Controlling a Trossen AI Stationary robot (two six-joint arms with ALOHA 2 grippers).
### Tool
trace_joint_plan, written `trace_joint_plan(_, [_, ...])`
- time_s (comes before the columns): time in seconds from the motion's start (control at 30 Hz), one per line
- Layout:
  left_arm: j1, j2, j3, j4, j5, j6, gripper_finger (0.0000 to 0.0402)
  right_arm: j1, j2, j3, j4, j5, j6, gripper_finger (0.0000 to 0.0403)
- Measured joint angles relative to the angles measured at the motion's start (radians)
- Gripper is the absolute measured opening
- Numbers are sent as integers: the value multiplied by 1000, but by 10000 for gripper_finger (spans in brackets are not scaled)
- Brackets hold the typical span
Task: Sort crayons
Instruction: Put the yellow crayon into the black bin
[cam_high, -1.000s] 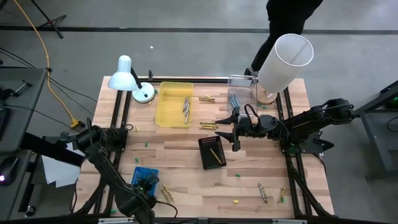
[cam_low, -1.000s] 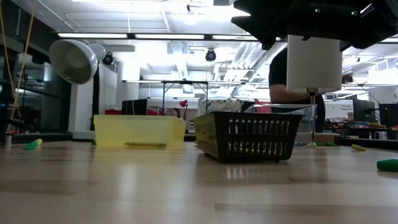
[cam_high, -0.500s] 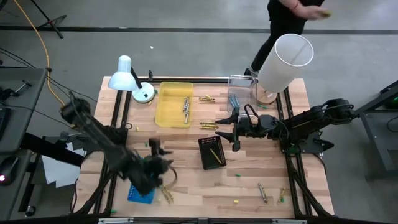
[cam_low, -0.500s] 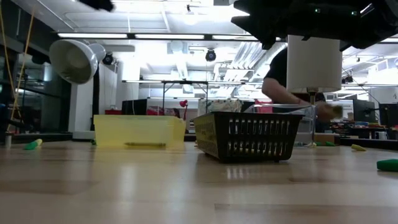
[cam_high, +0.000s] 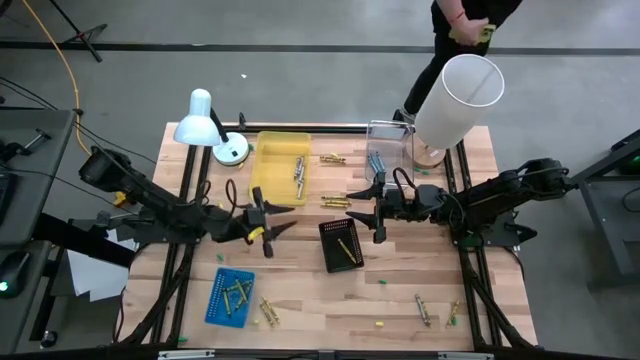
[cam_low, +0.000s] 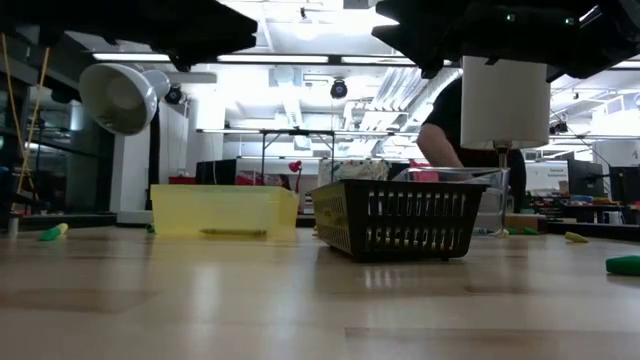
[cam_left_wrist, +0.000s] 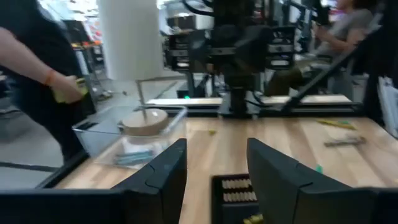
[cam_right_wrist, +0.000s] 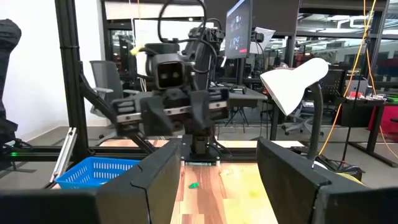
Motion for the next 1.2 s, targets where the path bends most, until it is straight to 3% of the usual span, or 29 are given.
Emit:
trace_joint_plan(0.47, [38, 0, -2, 19, 7, 114, 154, 26, -29, -1, -22, -2, 53, 204])
trace_joint_plan(0.6, [38, 0, -2, 18, 6, 114, 154, 57, -86, -1, -82, -3, 56, 204])
trace_joint_plan(0.7, [38, 0, -2, 18, 5, 120, 154, 83, -138, 0, -187, 23, 160, 204])
trace_joint_plan(0.8, [38, 0, -2, 18, 5, 153, 154, 124, -216, 53, -495, 37, 354, 204])
trace_joint_plan(0.9, [38, 0, -2, 18, 4, 156, 154, 195, -257, 181, -955, 51, 542, 204])
trace_joint_plan(1.07, [38, 0, -1, 18, 2, 155, 154, 390, -194, 412, -1570, 110, 937, 204])
trace_joint_plan(1.2, [38, 0, -1, 17, 3, 155, 154, 562, -99, 506, -1859, 76, 1303, 204])
